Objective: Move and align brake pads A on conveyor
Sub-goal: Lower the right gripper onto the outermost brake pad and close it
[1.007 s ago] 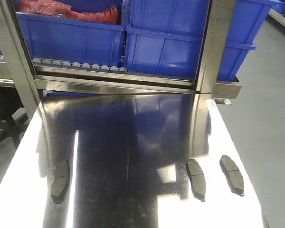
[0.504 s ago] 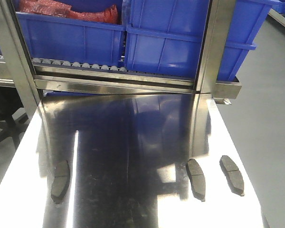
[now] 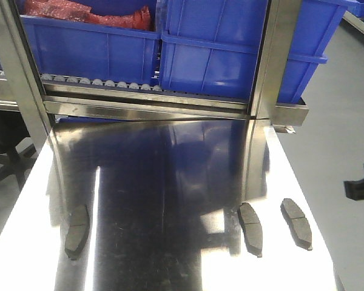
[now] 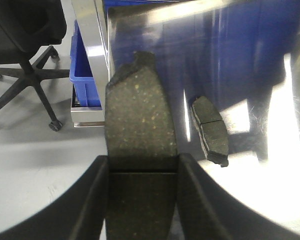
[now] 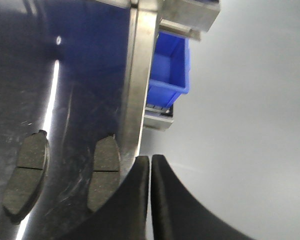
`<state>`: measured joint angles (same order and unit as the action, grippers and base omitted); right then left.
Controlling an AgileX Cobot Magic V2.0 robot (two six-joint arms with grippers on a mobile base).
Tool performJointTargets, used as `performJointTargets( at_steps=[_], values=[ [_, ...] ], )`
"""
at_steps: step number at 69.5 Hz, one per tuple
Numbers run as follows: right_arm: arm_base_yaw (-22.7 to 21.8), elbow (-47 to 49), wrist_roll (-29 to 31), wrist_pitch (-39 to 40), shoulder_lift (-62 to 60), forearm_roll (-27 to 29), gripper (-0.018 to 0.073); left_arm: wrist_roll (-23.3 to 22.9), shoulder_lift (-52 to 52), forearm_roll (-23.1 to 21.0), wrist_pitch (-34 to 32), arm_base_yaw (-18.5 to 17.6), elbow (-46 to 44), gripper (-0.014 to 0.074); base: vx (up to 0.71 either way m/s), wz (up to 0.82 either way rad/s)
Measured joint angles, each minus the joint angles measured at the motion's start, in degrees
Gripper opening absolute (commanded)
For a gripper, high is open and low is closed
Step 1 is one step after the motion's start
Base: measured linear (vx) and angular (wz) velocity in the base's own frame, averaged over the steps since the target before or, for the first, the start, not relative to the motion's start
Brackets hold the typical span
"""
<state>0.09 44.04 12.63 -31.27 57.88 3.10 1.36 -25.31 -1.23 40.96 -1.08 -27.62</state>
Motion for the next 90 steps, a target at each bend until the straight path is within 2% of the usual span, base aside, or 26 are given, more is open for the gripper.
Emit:
performJointTargets(
  at_steps=[13,23,33,46,54,61,78,90],
  values=[
    [0.0,4.8,0.6,-5.5,9.9,5.8,0.0011,0.0,0.0,0.0,0.0,0.0,0.0,0.0122,0.0,0.0],
    [0.0,9.0,1.3,-8.1,17.4,8.1,0.0062,0.0,0.0,0.0,0.0,0.0,0.0,0.0122,0.0,0.0],
    [0.0,12.5,1.5,-8.4,23.7,9.2,0.0194,0.0,0.0,0.0,0.0,0.0,0.0,0.0122,0.0,0.0],
    [0.0,15.3,1.6,-7.9,31.0,9.5,0.0428,0.0,0.0,0.0,0.0,0.0,0.0,0.0122,0.0,0.0],
    [0.0,16.1,2.1,-7.6,34.7,9.6,0.0514,0.0,0.0,0.0,0.0,0.0,0.0,0.0122,0.0,0.0],
    [0.5,16.4,2.7,-7.6,37.7,9.6,0.0524,0.0,0.0,0.0,0.0,0.0,0.0,0.0122,0.0,0.0],
    [4.5,16.4,2.9,-5.7,43.6,9.0,0.0482,0.0,0.0,0.0,0.0,0.0,0.0,0.0122,0.0,0.0],
    [5.1,16.5,2.1,-4.9,45.7,8.6,0.0468,0.0,0.0,0.0,0.0,0.0,0.0,0.0122,0.0,0.0]
  ],
)
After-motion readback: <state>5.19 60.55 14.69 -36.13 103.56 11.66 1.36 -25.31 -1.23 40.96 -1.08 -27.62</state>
